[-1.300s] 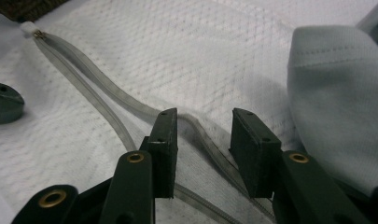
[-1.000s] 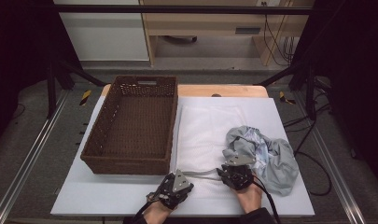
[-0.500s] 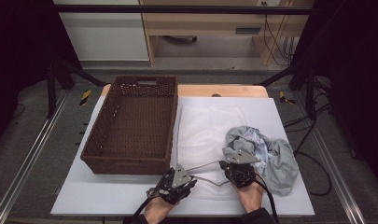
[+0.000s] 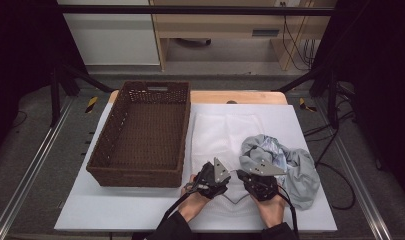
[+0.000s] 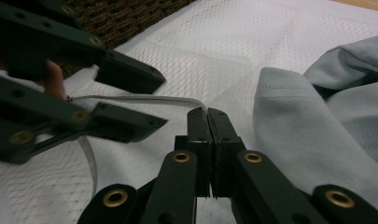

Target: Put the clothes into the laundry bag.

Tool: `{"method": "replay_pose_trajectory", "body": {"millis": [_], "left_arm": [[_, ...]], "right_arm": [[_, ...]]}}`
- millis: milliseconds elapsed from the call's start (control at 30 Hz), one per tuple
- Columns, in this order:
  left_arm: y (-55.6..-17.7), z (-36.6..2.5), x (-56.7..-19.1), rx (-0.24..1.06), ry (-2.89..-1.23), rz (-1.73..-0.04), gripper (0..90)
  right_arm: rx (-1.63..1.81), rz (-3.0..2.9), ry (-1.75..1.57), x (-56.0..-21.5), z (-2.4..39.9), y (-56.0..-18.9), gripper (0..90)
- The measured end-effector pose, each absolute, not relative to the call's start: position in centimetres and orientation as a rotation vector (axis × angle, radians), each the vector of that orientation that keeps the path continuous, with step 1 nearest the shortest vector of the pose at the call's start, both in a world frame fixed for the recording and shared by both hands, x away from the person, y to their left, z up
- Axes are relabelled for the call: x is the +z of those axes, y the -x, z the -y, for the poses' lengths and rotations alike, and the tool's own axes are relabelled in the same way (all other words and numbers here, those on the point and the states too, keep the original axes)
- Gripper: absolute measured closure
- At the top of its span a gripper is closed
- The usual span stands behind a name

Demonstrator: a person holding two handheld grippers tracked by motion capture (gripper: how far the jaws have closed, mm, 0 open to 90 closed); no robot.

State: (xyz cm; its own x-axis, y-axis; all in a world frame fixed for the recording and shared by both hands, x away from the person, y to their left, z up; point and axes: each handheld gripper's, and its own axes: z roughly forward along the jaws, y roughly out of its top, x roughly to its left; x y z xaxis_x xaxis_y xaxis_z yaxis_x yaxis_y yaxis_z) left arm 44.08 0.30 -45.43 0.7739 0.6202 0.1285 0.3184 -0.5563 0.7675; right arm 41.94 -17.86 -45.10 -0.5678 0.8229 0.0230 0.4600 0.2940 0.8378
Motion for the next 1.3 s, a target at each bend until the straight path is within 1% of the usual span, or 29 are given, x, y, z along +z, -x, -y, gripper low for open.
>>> {"method": "replay_pose_trajectory", "body": {"millis": [133,267,300,367,400,467,500,533,567,600,633,667,700,767,800,833,867,900,933,967,1000,1067,1233,1267,1300], "left_arm": [[-44.6,-0.6,-45.7,0.444,-2.165,-0.710,87.7],[-44.4,-1.0,-45.8,0.435,-2.168,-0.704,88.0],[-44.4,-1.0,-45.8,0.426,-2.164,-0.709,88.1],[-44.3,-1.3,-45.5,0.409,-2.152,-0.714,88.2],[-44.3,-1.3,-45.5,0.409,-2.152,-0.714,88.2],[-44.1,-1.5,-45.3,0.402,-2.154,-0.710,88.2],[-44.1,-1.5,-45.3,0.402,-2.154,-0.710,88.2],[-43.9,-1.7,-45.4,0.386,-2.152,-0.714,88.2],[-43.9,-1.7,-45.4,0.386,-2.152,-0.714,88.2],[-43.9,-1.8,-45.4,0.381,-2.147,-0.716,88.2],[-43.9,-1.9,-45.5,0.376,-2.145,-0.719,88.2],[-43.9,-1.9,-45.6,0.371,-2.142,-0.725,88.2],[-43.8,-2.0,-45.8,0.360,-2.138,-0.731,88.2],[-43.8,-2.0,-45.8,0.361,-2.138,-0.731,88.2],[-43.8,-2.0,-45.9,0.363,-2.137,-0.731,88.2],[-43.8,-2.0,-45.9,0.363,-2.138,-0.730,88.2],[-43.7,-2.0,-45.9,0.370,-2.138,-0.730,88.2],[-43.8,-2.0,-45.9,0.369,-2.137,-0.733,88.2],[-43.8,-2.0,-45.8,0.371,-2.130,-0.740,88.2],[-43.8,-2.0,-45.8,0.371,-2.130,-0.740,88.2],[-43.8,-2.0,-45.6,0.362,-2.118,-0.754,88.2],[-43.9,-2.0,-45.4,0.363,-2.111,-0.758,88.2],[-44.4,-1.5,-44.4,0.368,-2.088,-0.793,88.2],[-44.4,-1.5,-44.4,0.368,-2.088,-0.793,88.2],[-44.7,-1.4,-44.1,0.365,-2.075,-0.815,88.2]], "right_arm": [[1.187,-2.167,-1.151,-45.2,18.0,-42.1,88.7],[1.183,-2.183,-1.147,-45.2,17.9,-42.1,87.0],[1.192,-2.189,-1.155,-45.0,18.1,-42.1,81.8],[1.188,-2.196,-1.156,-44.5,18.4,-42.1,74.1],[1.188,-2.196,-1.156,-44.5,18.4,-42.1,74.1],[1.203,-2.129,-1.161,-43.3,19.7,-41.9,63.3],[1.203,-2.129,-1.161,-43.3,19.7,-41.9,63.3],[1.179,-2.080,-1.196,-42.8,20.8,-42.0,55.9],[1.179,-2.080,-1.196,-42.8,20.8,-42.0,55.9],[1.137,-2.062,-1.229,-43.4,21.7,-42.3,48.9],[1.137,-2.062,-1.229,-43.4,21.7,-42.3,48.9],[1.104,-2.062,-1.253,-43.9,21.9,-42.6,45.0],[1.027,-2.073,-1.284,-45.1,22.0,-43.4,42.6],[0.985,-2.085,-1.298,-45.6,21.9,-43.7,43.0],[0.954,-2.102,-1.298,-46.1,21.8,-44.0,45.6],[0.938,-2.112,-1.300,-46.5,21.7,-44.2,50.1],[0.896,-2.138,-1.305,-47.0,21.6,-44.4,64.9],[0.896,-2.138,-1.305,-47.0,21.6,-44.4,64.9],[0.844,-2.149,-1.325,-47.1,21.7,-44.4,79.7],[0.844,-2.149,-1.325,-47.1,21.7,-44.4,79.7],[0.867,-2.137,-1.344,-46.7,22.0,-44.3,82.1],[0.926,-2.111,-1.337,-45.7,22.5,-43.8,82.6],[1.226,-2.040,-1.164,-41.5,23.2,-41.3,82.6],[1.226,-2.040,-1.164,-41.5,23.2,-41.3,82.6],[1.337,-2.031,-1.100,-40.1,23.0,-40.2,82.7]]}}
